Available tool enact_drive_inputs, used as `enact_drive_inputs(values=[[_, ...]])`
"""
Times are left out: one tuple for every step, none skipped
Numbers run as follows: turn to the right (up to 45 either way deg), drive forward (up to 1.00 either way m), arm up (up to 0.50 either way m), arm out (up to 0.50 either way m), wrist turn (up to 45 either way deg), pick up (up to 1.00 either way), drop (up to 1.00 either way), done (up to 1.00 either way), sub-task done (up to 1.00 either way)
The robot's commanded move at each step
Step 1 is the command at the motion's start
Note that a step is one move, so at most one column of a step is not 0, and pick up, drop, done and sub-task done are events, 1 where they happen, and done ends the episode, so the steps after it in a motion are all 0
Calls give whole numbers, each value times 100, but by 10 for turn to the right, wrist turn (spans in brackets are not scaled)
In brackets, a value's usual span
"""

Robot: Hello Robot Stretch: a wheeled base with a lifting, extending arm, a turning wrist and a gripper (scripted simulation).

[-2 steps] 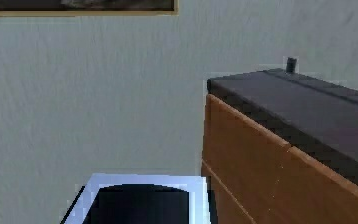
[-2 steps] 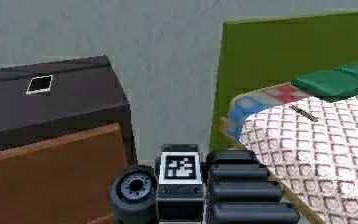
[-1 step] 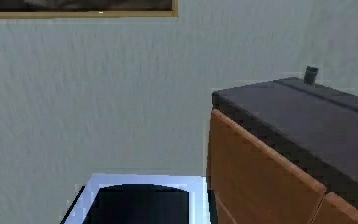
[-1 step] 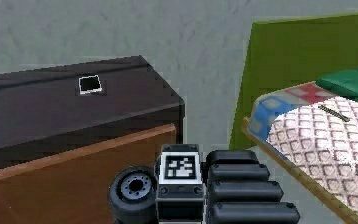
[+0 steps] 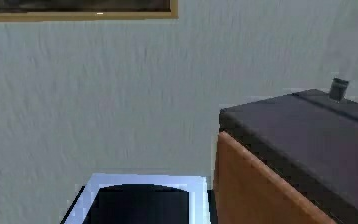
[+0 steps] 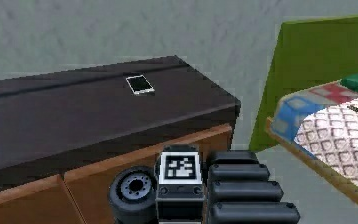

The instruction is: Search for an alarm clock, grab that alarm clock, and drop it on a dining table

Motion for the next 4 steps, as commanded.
enact_drive_inputs(values=[[-450,0,0,0,0,0,0,0,0],[-450,0,0,0,0,0,0,0,0],[-450,0,0,0,0,0,0,0,0],[-60,0,0,0,0,0,0,0,0]])
